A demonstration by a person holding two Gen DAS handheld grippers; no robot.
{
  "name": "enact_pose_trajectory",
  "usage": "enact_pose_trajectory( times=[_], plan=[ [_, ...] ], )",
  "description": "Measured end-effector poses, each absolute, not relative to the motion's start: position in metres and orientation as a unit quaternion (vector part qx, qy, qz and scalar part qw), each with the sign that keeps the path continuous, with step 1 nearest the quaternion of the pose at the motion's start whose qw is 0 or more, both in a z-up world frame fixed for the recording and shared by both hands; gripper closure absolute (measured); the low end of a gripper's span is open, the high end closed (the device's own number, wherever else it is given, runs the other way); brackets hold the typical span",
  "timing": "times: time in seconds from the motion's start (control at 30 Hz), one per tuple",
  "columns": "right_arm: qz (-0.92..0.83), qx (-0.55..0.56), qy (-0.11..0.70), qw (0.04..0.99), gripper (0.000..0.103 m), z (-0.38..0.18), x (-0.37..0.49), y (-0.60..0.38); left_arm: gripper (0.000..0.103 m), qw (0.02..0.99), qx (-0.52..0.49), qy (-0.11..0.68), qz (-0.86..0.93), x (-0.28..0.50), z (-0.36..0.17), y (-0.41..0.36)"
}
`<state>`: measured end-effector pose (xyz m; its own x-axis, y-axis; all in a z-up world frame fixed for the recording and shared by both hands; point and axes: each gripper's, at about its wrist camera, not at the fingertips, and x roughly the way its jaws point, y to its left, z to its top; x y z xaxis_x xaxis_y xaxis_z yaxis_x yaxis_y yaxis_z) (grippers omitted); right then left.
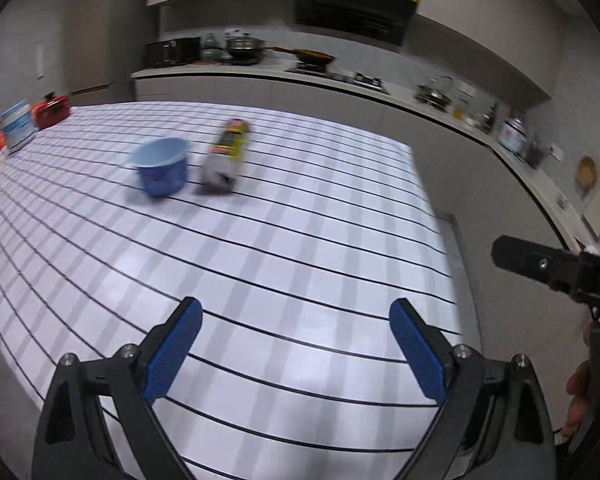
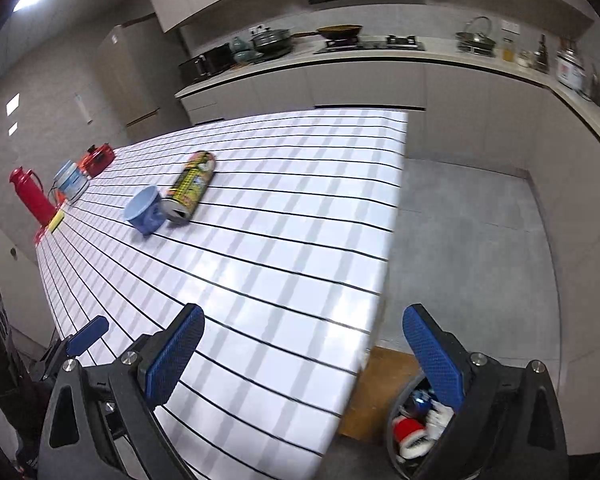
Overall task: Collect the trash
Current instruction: 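Move both open tools back over the island toward the bowl and can, then grasp the blue-patterned bowl with left tool while right tool grasps the coconut can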
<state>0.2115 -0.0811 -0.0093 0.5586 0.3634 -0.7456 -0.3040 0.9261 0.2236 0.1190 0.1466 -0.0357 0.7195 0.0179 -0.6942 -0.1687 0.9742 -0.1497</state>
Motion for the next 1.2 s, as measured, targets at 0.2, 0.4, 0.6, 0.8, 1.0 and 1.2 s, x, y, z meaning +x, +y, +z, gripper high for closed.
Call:
enact_pose_trajectory(
  times=[0.2,0.4,0.6,0.8,1.0,1.2],
  plan=[
    [0.204,0.037,0.423,0.882,0.002,-0.008,0.238,-0.016,0.008,0.923,-0.110,0.361,0.078,0.132,-0.041,0.221],
    [0.207,0.031,0.422,0.882,0.002,-0.014,0.275,0.045,0.012,0.918,-0.115,0.370,0.081,0.174,-0.057,0.280],
    [0.194,0.039,0.439,0.877,0.002,-0.032,0.323,0.089,0.017,0.909,-0.103,0.399,0.056,0.223,-0.079,0.302],
    [0.185,0.048,0.451,0.872,0.003,-0.045,0.360,0.113,0.021,0.905,-0.112,0.408,0.035,0.253,-0.087,0.313],
    [0.181,0.047,0.457,0.870,0.005,-0.054,0.384,0.131,0.022,0.907,-0.111,0.404,0.044,0.274,-0.083,0.327],
    [0.190,0.049,0.463,0.864,0.010,-0.060,0.403,0.150,0.022,0.904,-0.111,0.409,0.056,0.295,-0.085,0.351]
  ],
)
